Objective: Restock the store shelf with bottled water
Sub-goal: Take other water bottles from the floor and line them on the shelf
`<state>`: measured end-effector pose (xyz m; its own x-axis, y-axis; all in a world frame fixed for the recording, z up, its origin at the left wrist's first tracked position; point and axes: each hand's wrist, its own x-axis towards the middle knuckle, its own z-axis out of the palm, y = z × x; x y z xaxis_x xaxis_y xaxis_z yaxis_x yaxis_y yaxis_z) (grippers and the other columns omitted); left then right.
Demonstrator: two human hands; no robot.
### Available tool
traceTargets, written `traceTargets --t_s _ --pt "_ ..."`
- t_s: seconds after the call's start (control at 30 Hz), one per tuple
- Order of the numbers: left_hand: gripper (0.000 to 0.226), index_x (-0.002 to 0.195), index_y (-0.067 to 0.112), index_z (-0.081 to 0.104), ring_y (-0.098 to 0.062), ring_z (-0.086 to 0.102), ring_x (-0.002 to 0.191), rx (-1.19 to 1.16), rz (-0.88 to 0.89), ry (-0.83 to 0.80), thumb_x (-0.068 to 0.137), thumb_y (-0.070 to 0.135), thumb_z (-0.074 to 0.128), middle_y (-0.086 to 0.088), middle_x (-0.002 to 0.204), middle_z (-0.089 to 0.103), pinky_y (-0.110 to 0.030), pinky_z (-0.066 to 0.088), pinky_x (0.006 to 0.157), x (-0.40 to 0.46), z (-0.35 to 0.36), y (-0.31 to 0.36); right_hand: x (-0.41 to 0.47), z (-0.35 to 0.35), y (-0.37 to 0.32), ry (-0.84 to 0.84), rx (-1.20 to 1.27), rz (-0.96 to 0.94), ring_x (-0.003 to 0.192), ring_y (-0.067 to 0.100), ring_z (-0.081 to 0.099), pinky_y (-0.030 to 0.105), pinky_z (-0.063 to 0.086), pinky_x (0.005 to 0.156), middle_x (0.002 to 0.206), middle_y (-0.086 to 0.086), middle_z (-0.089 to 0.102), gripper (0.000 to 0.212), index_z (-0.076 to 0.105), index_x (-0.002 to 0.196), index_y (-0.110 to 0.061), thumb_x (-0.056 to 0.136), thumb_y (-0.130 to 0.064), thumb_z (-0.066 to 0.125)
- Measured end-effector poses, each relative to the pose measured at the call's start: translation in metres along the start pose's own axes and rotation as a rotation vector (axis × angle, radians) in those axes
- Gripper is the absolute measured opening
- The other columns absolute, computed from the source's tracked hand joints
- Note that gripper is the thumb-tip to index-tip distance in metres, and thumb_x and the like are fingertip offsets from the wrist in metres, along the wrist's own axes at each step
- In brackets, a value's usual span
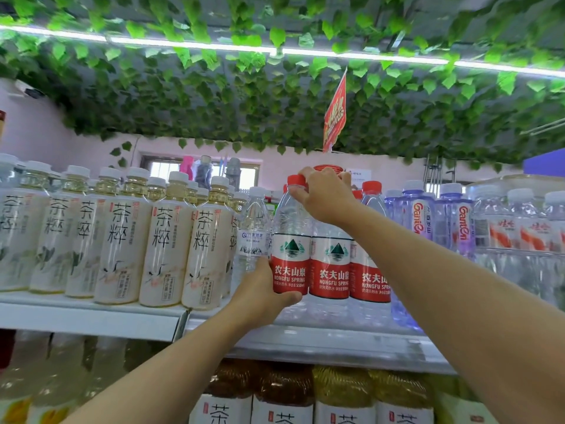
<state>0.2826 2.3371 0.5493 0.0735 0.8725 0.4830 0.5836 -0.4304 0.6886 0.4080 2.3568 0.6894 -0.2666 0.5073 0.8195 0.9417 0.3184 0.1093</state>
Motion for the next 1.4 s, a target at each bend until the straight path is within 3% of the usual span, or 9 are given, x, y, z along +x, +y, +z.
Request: traceTargets --t_s 0.17,0.3,0.4,0.53,0.7,0.93,1.1,1.23,1.4 --pt "0.062 0.126 0.023 0.035 -0.007 0.055 0.090 -0.009 0.020 -0.001 0.079 0.032 0.074 0.010 0.104 0.055 -0.022 0.041 0.078 -0.003 -0.001 -0.002 -0.004 -0.006 0.010 0.061 0.068 0.049 0.122 0.028 0.040 0.043 0.026 0.102 0.131 0.010 0.051 0.049 0.042 0.134 -0.012 0.098 -0.044 0.039" --pt "0.067 0.127 0.023 0.035 -0.007 0.055 0.093 0.016 0.027 0.004 0.076 0.034 0.076 0.011 0.104 0.055 -0.023 0.041 0.080 -0.004 0.001 -0.002 -0.007 -0.018 0.033 0.025 -0.066 0.129 0.118 0.031 0.043 0.047 0.020 0.104 0.123 0.012 0.056 0.035 0.050 0.123 -0.012 0.100 -0.033 0.034" --pt "0.071 0.127 0.023 0.034 -0.010 0.058 0.094 0.011 0.021 0.032 0.073 0.036 0.078 0.010 0.104 0.056 -0.025 0.045 0.080 -0.003 0.003 0.000 -0.008 -0.020 0.040 -0.091 0.043 0.125 0.119 0.030 0.047 0.053 0.006 0.113 0.119 0.008 0.059 0.031 0.052 0.120 -0.016 0.101 -0.033 0.034" --pt "0.073 0.126 0.022 0.032 -0.011 0.058 0.091 0.042 0.018 0.054 0.072 0.035 0.079 0.007 0.106 0.056 -0.025 0.046 0.077 -0.004 0.005 0.003 -0.006 -0.019 0.038 -0.056 0.063 0.157 0.116 0.029 0.050 0.054 0.000 0.114 0.098 0.003 0.055 0.022 0.051 0.100 -0.016 0.100 -0.034 0.038" --pt "0.070 0.126 0.024 0.032 -0.006 0.054 0.086 0.052 0.027 0.048 0.074 0.030 0.078 0.013 0.096 0.053 -0.023 0.042 0.076 -0.009 0.005 0.004 -0.006 -0.012 0.035 0.005 -0.007 0.177 0.119 0.028 0.051 0.053 -0.002 0.114 0.112 0.006 0.063 0.032 0.056 0.112 -0.012 0.101 -0.036 0.037" --pt "0.075 0.133 0.022 0.030 -0.008 0.052 0.094 0.062 0.000 0.054 0.076 0.030 0.077 0.004 0.120 0.059 -0.024 0.039 0.082 -0.014 0.004 0.005 -0.012 -0.009 0.033 0.037 0.002 0.194 0.123 0.029 0.048 0.052 -0.001 0.114 0.120 0.009 0.061 0.037 0.048 0.127 -0.013 0.101 -0.037 0.036" --pt "0.083 0.137 0.020 0.027 -0.019 0.050 0.121 0.084 -0.009 0.102 0.074 0.035 0.078 0.004 0.127 0.053 -0.037 0.039 0.100 -0.023 -0.001 0.006 -0.030 -0.012 0.032 0.067 0.060 0.216 0.134 0.030 0.026 0.049 0.005 0.114 0.139 0.012 0.042 0.057 0.029 0.142 -0.016 0.095 -0.044 0.045" --pt "0.083 0.138 0.017 0.028 -0.019 0.045 0.126 0.128 0.039 0.205 0.074 0.037 0.077 0.001 0.137 0.047 -0.041 0.037 0.105 -0.039 -0.007 0.010 -0.061 -0.029 0.025 0.177 0.105 0.179 0.121 0.025 0.031 0.038 0.025 0.103 0.131 0.008 0.042 0.052 0.040 0.130 -0.014 0.089 -0.043 0.055" --pt "0.075 0.137 0.028 0.027 -0.014 0.042 0.126 0.133 0.211 0.284 0.078 0.033 0.073 0.006 0.137 0.044 -0.038 0.038 0.106 -0.082 0.004 0.007 -0.125 -0.042 0.004 0.176 0.279 0.219 0.122 0.021 0.029 0.033 0.025 0.105 0.128 0.007 0.043 0.050 0.043 0.130 -0.012 0.087 -0.029 0.062"
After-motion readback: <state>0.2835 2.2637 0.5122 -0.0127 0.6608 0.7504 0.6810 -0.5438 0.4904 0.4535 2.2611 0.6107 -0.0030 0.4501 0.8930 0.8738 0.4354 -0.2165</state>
